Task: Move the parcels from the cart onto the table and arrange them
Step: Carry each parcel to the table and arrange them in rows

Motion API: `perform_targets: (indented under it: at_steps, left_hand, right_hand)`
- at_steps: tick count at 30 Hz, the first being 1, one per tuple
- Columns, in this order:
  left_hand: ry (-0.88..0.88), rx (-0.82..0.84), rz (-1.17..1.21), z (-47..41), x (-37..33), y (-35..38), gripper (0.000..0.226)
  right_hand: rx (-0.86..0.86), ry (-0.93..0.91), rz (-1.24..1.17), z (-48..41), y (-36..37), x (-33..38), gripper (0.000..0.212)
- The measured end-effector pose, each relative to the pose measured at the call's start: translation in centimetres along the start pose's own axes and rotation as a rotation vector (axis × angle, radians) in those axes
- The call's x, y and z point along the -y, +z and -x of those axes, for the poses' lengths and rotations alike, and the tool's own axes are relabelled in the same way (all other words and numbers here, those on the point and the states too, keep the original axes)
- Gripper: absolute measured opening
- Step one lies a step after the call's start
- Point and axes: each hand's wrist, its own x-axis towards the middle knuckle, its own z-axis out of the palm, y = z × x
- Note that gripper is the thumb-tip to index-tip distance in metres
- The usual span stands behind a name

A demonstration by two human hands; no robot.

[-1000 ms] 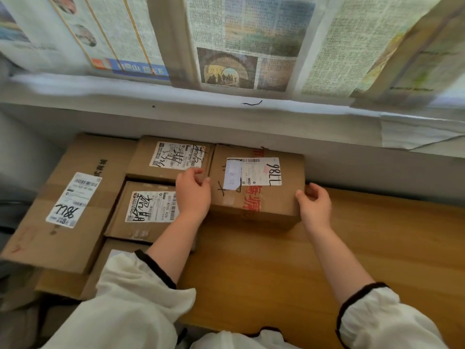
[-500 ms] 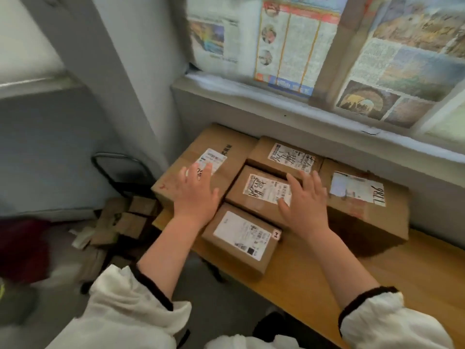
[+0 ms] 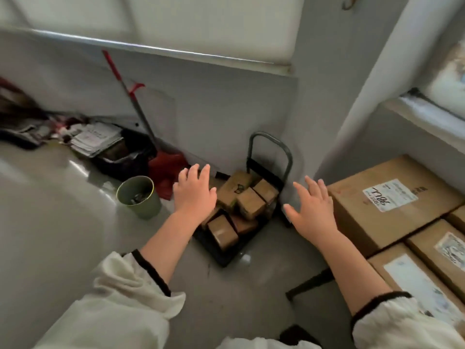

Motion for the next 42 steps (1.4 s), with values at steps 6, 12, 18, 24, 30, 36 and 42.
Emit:
perform_targets:
  at_steps: [6, 12, 18, 24, 30, 36, 42]
  left_hand:
    - [-0.063, 0.038, 0.018, -3.4, 2.2, 1.9, 0.062]
    - [-0.051, 0.167, 0.028, -10.1, 0.0, 7.7, 0.060]
    - [-0.086, 0.378, 0.101, -20.3, -4.6, 15.8, 0.062]
    - [-0.100, 0.648, 0.248, -28.2, -8.3, 26.5, 0.063]
    - [-0.123, 0.842, 0.356, -33.9, -6.8, 37.8, 0.064]
    - [-0.261, 0.920, 0.538, -37.3, -6.1, 48.0, 0.054]
    - [-0.190, 0.991, 0.542, -38.0, -7.8, 54.3, 0.062]
  right_hand:
    - [0.074, -0.037, -0.022, -5.5, 1.6, 1.7, 0.060]
    - [0.187, 0.069, -0.061, -13.5, 4.6, -1.6, 0.057]
    - [0.373, 0.239, -0.227, -25.1, 10.1, -5.7, 0.056]
    - [0.591, 0.630, -0.456, -33.4, 19.7, -8.1, 0.056]
    - [0.624, 1.245, -0.864, -37.7, 29.0, -10.8, 0.050]
    - [0.588, 1.506, -1.027, -39.6, 36.7, -14.5, 0.048]
    - [0.408, 1.629, -1.202, -40.7, 42.0, -18.0, 0.055]
